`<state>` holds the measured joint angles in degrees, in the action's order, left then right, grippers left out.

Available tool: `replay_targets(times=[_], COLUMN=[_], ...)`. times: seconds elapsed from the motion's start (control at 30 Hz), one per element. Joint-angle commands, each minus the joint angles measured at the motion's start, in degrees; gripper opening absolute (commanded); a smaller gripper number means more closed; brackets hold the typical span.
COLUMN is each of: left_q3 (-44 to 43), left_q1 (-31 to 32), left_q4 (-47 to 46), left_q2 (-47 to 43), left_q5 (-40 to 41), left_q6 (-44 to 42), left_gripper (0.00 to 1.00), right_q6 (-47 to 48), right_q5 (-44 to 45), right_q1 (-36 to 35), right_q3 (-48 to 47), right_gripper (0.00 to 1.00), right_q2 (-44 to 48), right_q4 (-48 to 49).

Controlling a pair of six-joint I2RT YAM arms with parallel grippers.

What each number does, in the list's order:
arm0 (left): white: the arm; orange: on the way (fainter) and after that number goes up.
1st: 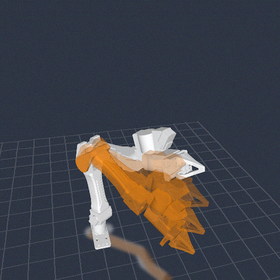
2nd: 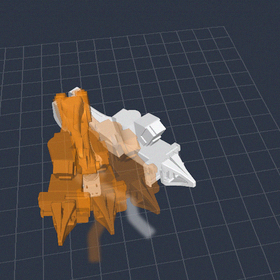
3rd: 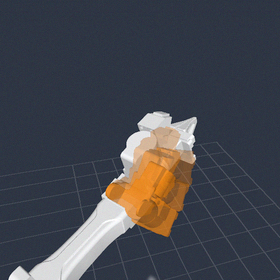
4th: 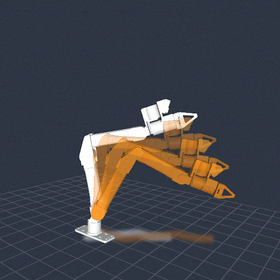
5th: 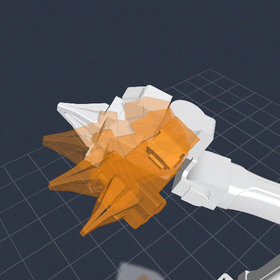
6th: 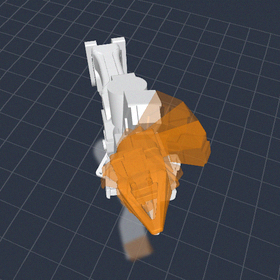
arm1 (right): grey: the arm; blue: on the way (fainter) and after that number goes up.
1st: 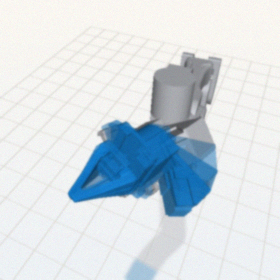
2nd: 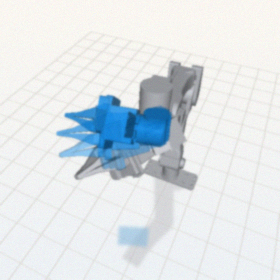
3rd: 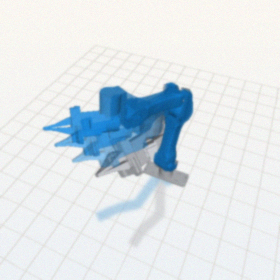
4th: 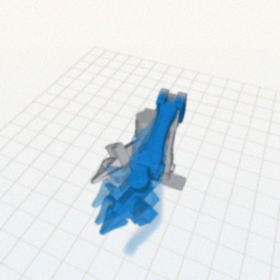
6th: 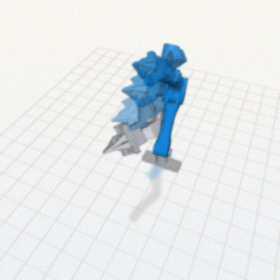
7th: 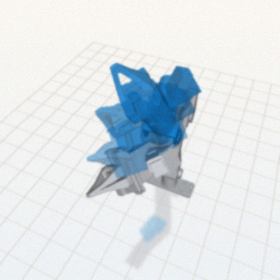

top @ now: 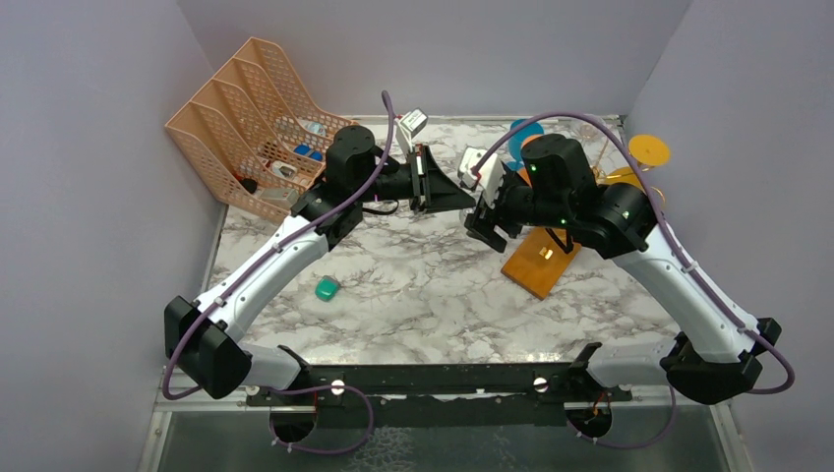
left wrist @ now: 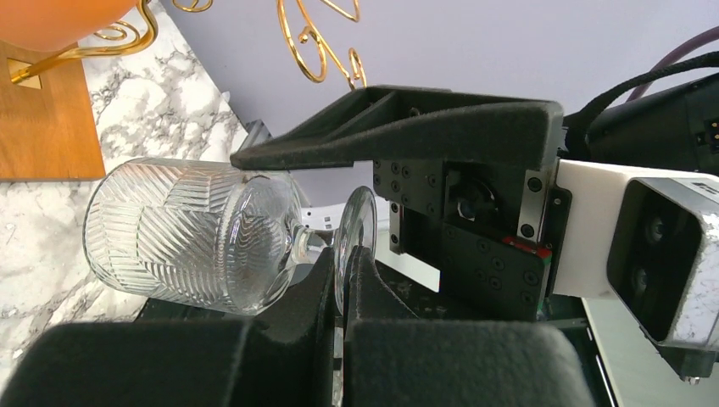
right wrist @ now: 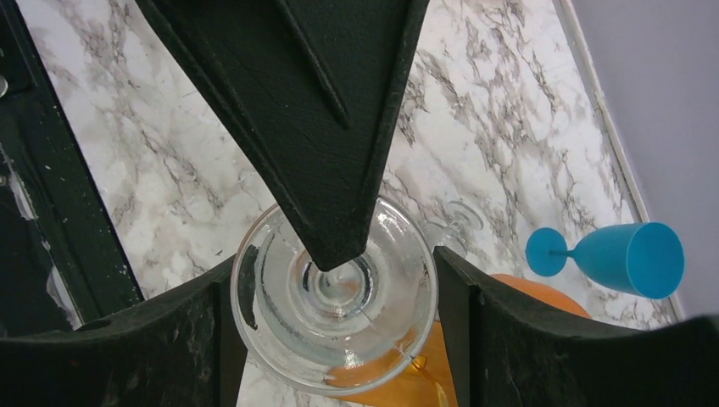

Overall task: Place the wine glass upside down on the wine glass rack
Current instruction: Turn the wine glass upside down at the wine rack.

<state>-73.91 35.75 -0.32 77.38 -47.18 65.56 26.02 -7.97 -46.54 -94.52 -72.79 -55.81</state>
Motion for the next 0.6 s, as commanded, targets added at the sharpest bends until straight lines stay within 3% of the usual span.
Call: replay_targets(times=[0.0,0.27,0.4,0.57], left_q3=[0.3,0.6,0.5,0.2], left_q1=[0.1,0.1,0.1,0.1], left_q4=[-4.5,-3.1,-2.6,-2.3], left_q2=[-2.2,-2.2,-1.8,-1.5], left_q5=[-1.9,-1.6,-1.6,-1.8], left_q6=[0.4,0.1,-0.1,-0.3], left_gripper=[0.0,0.0,0.0,0.0], right_q6=[-0.3,-2.1,-1.5,-1.4], right_q5=[0.2,-3.5,-4.3,-5.0], right_q1=[-0.1,-0.1,-0.1,-0.1], right_q3=[0.0,-1.4,-2.6,-2.3], right_gripper=[0.74,0.72,0.61,0.38], right_q2=[1.6,2.2,1.3,1.3], right_q4=[-0.3,4.0,3.7,3.9])
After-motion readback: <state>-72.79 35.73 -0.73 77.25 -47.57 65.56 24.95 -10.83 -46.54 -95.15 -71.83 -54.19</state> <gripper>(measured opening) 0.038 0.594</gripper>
